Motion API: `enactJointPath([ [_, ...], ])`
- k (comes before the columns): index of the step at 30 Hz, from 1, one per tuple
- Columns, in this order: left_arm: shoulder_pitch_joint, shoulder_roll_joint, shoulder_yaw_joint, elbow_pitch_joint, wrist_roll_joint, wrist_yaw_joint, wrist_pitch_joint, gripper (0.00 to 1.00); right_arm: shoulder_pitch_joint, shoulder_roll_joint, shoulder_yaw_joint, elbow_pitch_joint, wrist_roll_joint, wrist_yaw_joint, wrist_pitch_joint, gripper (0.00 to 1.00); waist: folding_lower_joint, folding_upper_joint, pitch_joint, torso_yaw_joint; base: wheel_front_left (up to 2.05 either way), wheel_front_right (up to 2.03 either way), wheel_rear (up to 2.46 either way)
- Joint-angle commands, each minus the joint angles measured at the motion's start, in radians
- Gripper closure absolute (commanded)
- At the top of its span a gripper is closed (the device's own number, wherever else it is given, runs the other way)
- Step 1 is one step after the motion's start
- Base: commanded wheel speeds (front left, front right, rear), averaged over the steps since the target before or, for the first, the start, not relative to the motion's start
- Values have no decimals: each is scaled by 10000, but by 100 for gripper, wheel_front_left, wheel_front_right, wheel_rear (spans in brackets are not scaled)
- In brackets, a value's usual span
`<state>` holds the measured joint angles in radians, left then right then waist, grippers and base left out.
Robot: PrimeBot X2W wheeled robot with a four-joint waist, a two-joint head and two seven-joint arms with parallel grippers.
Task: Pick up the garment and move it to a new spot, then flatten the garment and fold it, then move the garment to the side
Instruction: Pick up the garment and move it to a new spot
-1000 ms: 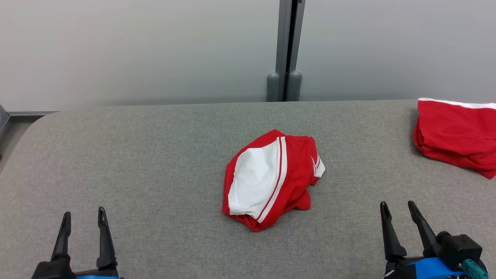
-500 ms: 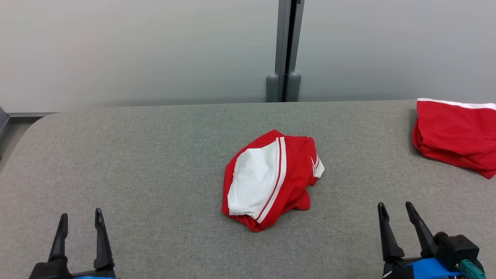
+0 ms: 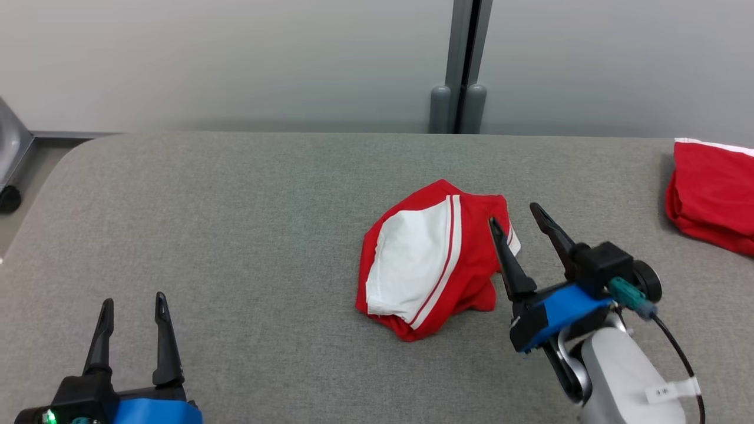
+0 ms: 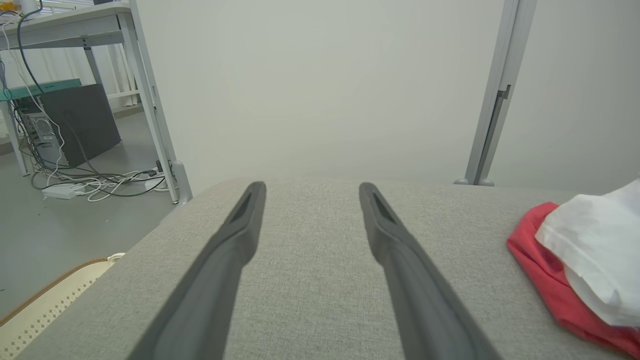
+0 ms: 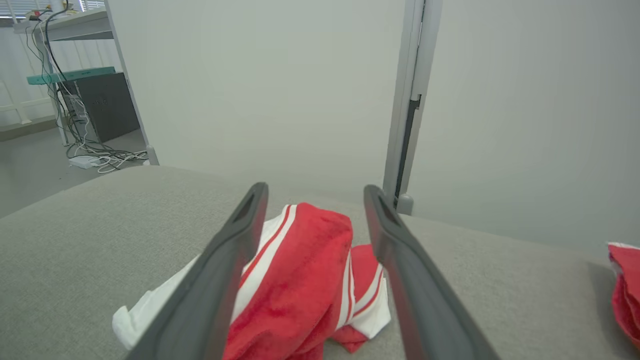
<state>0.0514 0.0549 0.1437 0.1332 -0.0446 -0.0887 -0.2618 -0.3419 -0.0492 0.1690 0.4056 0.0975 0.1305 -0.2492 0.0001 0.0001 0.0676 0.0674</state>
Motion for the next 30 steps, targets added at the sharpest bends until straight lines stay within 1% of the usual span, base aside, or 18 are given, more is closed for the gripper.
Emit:
enactJointPath([
  [1, -231, -21, -84, 33, -41, -24, -43, 0, -477, -27, 61, 503, -75, 5, 162, 0, -1, -1, 219, 252, 0, 0, 0],
  [8, -713, -38, -309, 134, -156, -42, -43, 0, -2103, -30, 169, 2961, -361, 5, 753, 0, -1, -1, 718, 836, 0, 0, 0],
  [9, -816, -40, -385, 172, -181, -42, -43, 0, -2419, -28, 180, 3636, -446, 5, 907, 0, -1, -1, 838, 944, 0, 0, 0],
  [11, -861, -44, -450, 213, -215, -22, -43, 0, -2619, -28, 146, 4334, -608, 5, 1167, 0, -1, -1, 923, 1032, 0, 0, 0],
  [14, -955, -44, -484, 264, -268, 14, -43, 0, -2815, -27, 273, 5041, -392, 5, 1212, 0, -1, -1, 1005, 1125, 0, 0, 0],
  [15, -955, -44, -484, 264, -268, 14, -43, 0, -2815, -27, 273, 5041, -392, 5, 1212, 0, -1, -1, 1005, 1125, 0, 0, 0],
  [16, -968, -45, -498, 273, -278, 39, -43, 0, -2839, -27, 357, 5221, -287, 5, 1202, 73, -1, -1, 1017, 1134, 0, 0, 0],
  [17, -979, -51, -513, 286, -314, 70, -43, 0, -2903, -30, 403, 5362, -220, 5, 1093, 100, -1, -1, 1024, 1134, 0, 0, 0],
  [22, -973, -52, -491, 361, -402, 119, -43, 0, -3186, -31, 360, 5844, -249, 4, 520, 100, -1, -1, 924, 1065, 0, 0, 0],
  [26, -946, -51, -621, 339, -461, 171, -43, 0, -3498, -27, 535, 5691, -187, 4, 96, 100, -1, -1, 782, 1078, 0, 0, 0],
  [30, -1001, -47, -751, 344, -533, 187, -43, 0, -3791, -14, 1541, 4922, 295, 5, -108, 100, -1, -1, 652, 1257, 0, 0, 0],
])
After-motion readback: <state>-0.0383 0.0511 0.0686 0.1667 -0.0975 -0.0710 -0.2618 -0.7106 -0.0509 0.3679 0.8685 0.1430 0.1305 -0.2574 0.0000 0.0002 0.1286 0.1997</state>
